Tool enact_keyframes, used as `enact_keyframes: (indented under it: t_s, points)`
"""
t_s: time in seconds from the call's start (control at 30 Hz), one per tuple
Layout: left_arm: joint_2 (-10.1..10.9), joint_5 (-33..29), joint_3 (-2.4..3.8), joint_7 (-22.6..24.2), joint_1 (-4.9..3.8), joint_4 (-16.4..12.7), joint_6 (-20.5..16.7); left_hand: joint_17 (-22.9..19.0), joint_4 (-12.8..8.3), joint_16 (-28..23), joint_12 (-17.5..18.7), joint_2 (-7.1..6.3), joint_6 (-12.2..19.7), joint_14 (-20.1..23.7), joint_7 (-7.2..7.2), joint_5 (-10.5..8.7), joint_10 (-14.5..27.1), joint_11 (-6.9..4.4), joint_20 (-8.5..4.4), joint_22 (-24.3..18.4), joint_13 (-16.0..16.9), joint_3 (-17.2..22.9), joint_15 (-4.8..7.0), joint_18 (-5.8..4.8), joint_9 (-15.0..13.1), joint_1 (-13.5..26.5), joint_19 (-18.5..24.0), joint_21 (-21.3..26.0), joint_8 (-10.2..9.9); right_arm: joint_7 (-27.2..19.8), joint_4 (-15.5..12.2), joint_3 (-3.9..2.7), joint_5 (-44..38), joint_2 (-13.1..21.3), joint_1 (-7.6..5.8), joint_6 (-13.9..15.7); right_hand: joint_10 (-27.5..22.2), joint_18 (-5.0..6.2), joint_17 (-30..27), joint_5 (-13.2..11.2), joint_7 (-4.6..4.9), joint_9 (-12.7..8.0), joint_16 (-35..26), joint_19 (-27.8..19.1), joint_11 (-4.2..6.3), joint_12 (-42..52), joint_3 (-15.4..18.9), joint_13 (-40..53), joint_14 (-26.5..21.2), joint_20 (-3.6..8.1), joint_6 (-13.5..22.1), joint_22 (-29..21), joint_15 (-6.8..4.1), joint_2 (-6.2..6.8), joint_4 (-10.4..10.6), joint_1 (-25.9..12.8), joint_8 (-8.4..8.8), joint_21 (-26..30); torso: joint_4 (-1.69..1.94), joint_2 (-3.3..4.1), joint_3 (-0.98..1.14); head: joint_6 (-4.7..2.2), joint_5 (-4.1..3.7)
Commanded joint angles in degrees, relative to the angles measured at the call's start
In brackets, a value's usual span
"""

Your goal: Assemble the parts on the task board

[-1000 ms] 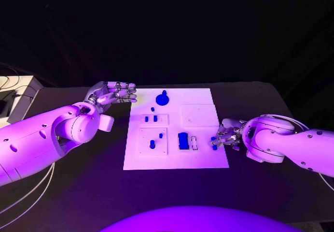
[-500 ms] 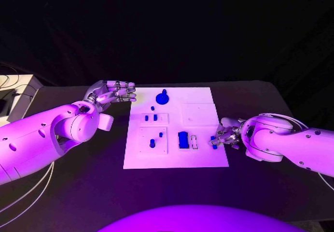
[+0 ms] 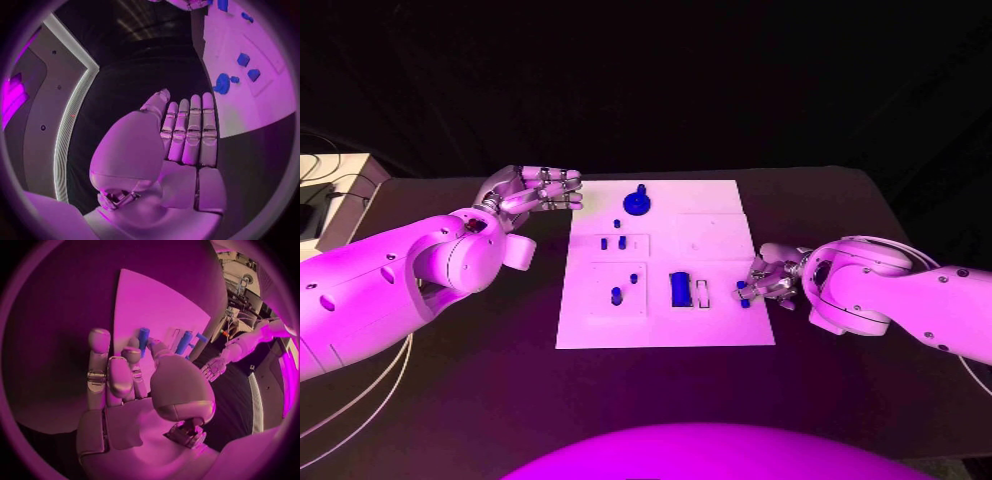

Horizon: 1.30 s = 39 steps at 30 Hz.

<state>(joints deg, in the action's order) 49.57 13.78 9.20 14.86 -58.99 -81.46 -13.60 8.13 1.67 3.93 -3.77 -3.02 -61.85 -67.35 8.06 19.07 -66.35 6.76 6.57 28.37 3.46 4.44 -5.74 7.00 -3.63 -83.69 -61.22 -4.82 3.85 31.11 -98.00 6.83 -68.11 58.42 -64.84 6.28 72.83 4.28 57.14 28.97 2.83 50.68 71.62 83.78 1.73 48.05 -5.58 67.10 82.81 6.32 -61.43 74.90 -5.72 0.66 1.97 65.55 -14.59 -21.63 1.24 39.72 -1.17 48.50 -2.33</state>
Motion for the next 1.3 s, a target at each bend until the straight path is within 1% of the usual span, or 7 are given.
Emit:
enact_keyframes:
  t_s: [0.03, 0.27, 0.6, 0.87, 1.03, 1.13, 1.3]
  points:
    - [-0.1, -0.2, 0.04, 0.2, 0.01, -0.1, 0.2, 0.1, 0.2, 0.0, 0.3, -0.2, 0.2, 0.1, 0.36, 0.21, 0.1, 0.16, -0.05, -0.1, -0.1, 0.0, 0.04, -0.78, 0.0, -0.4, -0.3, 0.1, -0.3, -1.1, -0.2, 0.76, 6.9, -0.3, 0.56, 0.2, 0.2, 0.46, 0.1, 0.2, 0.85, -5.3, -0.2, -0.5, 0.13, -0.1, -16.3, -0.1, -0.1, -0.26, 2.2, 2.9, 0.4, -1.56, -15.6, 0.1, 1.35, -0.4, -0.01, 0.0, 0.0, -0.02, 0.02]
    - [-0.1, -0.2, 0.04, 0.2, 0.01, -0.1, 0.2, 0.1, 0.2, 0.0, 0.3, -0.2, 0.2, 0.1, 0.36, 0.21, 0.1, 0.16, -0.05, -0.1, -0.1, 0.0, 0.04, -0.78, 0.0, -0.4, -0.3, 0.1, -0.3, -1.4, -0.8, 0.67, 10.6, -0.1, -0.65, 1.6, 0.1, 0.66, 0.1, 0.3, 0.95, -4.5, -0.2, -0.8, 0.1, 0.0, -17.6, -0.4, -0.1, -0.35, 2.3, 2.8, 0.44, -1.71, -16.3, -0.5, 1.12, -1.1, 0.03, 0.0, -0.05, 0.02, 0.08]
    - [-0.1, -0.2, 0.04, 0.2, 0.01, -0.1, 0.2, 0.1, 0.2, 0.0, 0.3, -0.2, 0.2, 0.1, 0.36, 0.21, 0.1, 0.16, -0.05, -0.1, -0.1, 0.0, 0.04, -0.78, 0.0, -0.4, -0.3, 0.1, -0.3, -1.9, -2.5, 0.46, 13.1, -0.4, -2.01, 2.8, 0.1, 0.72, 0.0, 0.5, 0.97, -4.5, -0.3, -0.9, 0.11, 0.0, -17.8, -0.4, -0.1, -0.34, 2.2, 2.8, 0.43, -1.71, -16.4, -0.5, 1.11, -1.0, 0.01, -0.01, -0.07, 0.11, 0.31]
    - [-0.1, -0.2, 0.04, 0.2, 0.01, -0.1, 0.2, 0.1, 0.2, 0.0, 0.3, -0.2, 0.2, 0.1, 0.36, 0.21, 0.1, 0.16, -0.05, -0.1, -0.1, 0.0, 0.04, -0.78, 0.0, -0.4, -0.3, 0.1, -0.3, -2.0, -1.7, 0.43, 13.3, -2.5, -2.29, 2.5, 0.1, 0.74, 0.1, 0.5, 0.97, -4.5, -0.3, -0.9, 0.11, 0.0, -17.8, -0.5, 0.0, -0.35, 2.2, 2.8, 0.42, -1.7, -16.5, -0.5, 1.13, -1.0, 0.01, -0.01, -0.09, 0.12, 0.32]
    - [0.0, -0.2, 0.04, 0.2, 0.01, -0.2, 0.2, 0.1, 0.2, 0.0, 0.3, -0.2, 0.2, 0.1, 0.36, 0.21, 0.1, 0.16, -0.05, -0.1, -0.1, 0.0, 0.04, -0.78, 0.0, -0.4, -0.3, 0.1, -0.3, -1.8, -1.1, 0.44, 13.1, -3.7, -2.32, 2.1, 0.1, 0.74, 0.0, 0.5, 0.97, -4.5, -0.3, -0.9, 0.11, 0.0, -17.8, -0.5, 0.0, -0.35, 2.2, 2.8, 0.42, -1.71, -16.5, -0.5, 1.14, -1.1, 0.04, 0.03, -0.03, 0.18, 0.34]
    - [0.0, -0.2, 0.04, 0.2, 0.01, -0.2, 0.2, 0.1, 0.2, 0.0, 0.3, -0.2, 0.2, 0.1, 0.36, 0.21, 0.1, 0.16, -0.05, -0.1, -0.1, 0.0, 0.04, -0.78, 0.0, -0.4, -0.3, 0.1, -0.3, -1.7, -0.8, 0.48, 13.1, -4.3, -2.3, 1.8, 0.1, 0.74, 0.0, 0.5, 0.97, -4.5, -0.3, -0.9, 0.11, 0.0, -17.8, -0.5, 0.0, -0.35, 2.2, 2.8, 0.42, -1.71, -16.5, -0.5, 1.14, -1.1, 0.01, 0.02, -0.06, 0.17, 0.34]
    - [0.0, -0.2, 0.04, 0.2, 0.01, -0.2, 0.2, 0.1, 0.2, 0.0, 0.3, -0.2, 0.2, 0.1, 0.36, 0.21, 0.1, 0.16, -0.05, -0.1, -0.1, 0.0, 0.04, -0.78, 0.0, -0.4, -0.3, 0.1, -0.3, -1.5, -0.2, 0.56, 13.1, -5.1, -2.18, 1.2, 0.1, 0.73, 0.0, 0.4, 0.95, -4.4, -0.3, -1.0, 0.11, 0.0, -17.5, -0.6, -0.1, -0.37, 2.2, 2.7, 0.43, -1.68, -16.4, -0.5, 1.18, -1.1, 0.02, 0.02, -0.01, 0.3, 0.44]
